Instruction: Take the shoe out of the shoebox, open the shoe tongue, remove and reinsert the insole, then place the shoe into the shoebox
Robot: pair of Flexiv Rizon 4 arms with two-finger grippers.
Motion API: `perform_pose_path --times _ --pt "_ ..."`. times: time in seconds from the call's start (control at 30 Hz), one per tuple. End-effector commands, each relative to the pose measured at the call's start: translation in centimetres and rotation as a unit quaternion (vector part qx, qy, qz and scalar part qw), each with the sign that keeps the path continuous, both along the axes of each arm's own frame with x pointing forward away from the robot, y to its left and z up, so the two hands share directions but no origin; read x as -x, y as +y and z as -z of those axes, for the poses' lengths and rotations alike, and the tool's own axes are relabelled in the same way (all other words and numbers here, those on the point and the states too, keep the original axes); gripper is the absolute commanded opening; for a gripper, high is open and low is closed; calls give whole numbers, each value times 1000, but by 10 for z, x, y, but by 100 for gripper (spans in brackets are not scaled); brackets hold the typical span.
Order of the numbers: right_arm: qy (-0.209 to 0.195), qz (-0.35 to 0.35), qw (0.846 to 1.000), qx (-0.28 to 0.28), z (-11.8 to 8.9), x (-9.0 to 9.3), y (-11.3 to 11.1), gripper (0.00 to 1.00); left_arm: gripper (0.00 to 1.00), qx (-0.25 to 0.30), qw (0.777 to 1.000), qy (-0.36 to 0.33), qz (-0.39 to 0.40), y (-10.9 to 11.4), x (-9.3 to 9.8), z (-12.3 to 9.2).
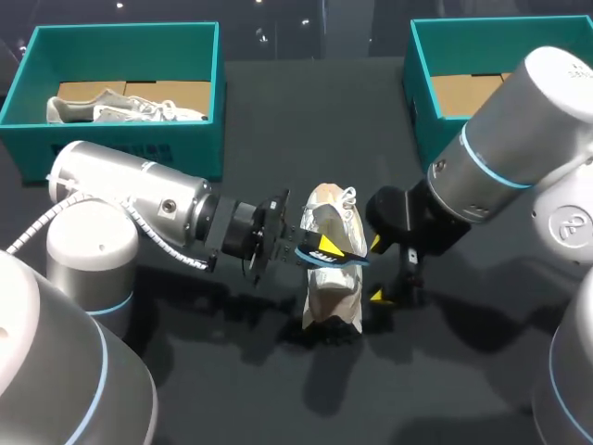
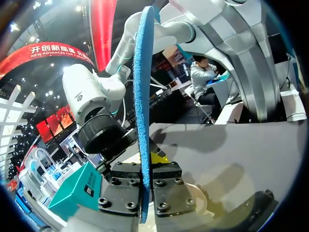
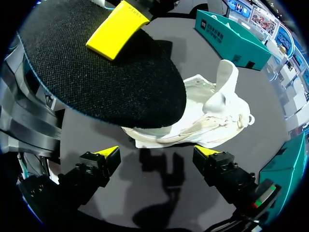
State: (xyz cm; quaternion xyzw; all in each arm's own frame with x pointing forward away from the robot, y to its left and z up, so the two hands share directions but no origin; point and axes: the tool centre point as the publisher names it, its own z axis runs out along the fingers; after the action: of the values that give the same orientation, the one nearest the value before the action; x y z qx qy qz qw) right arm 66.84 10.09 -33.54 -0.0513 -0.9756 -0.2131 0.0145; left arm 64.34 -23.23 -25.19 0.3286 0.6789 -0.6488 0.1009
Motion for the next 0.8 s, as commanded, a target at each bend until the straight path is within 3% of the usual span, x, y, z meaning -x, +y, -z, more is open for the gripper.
perform_pose_path --times 0.03,0.53,0.8 --pt "2 0 1000 -1 9 -1 5 100 0 0 1000 0 0 -1 0 0" --pt "9 8 1000 6 16 0 7 100 0 38 999 6 0 -8 8 11" --pt "5 7 1000 3 18 1 6 100 0 44 997 6 -57 -3 13 9"
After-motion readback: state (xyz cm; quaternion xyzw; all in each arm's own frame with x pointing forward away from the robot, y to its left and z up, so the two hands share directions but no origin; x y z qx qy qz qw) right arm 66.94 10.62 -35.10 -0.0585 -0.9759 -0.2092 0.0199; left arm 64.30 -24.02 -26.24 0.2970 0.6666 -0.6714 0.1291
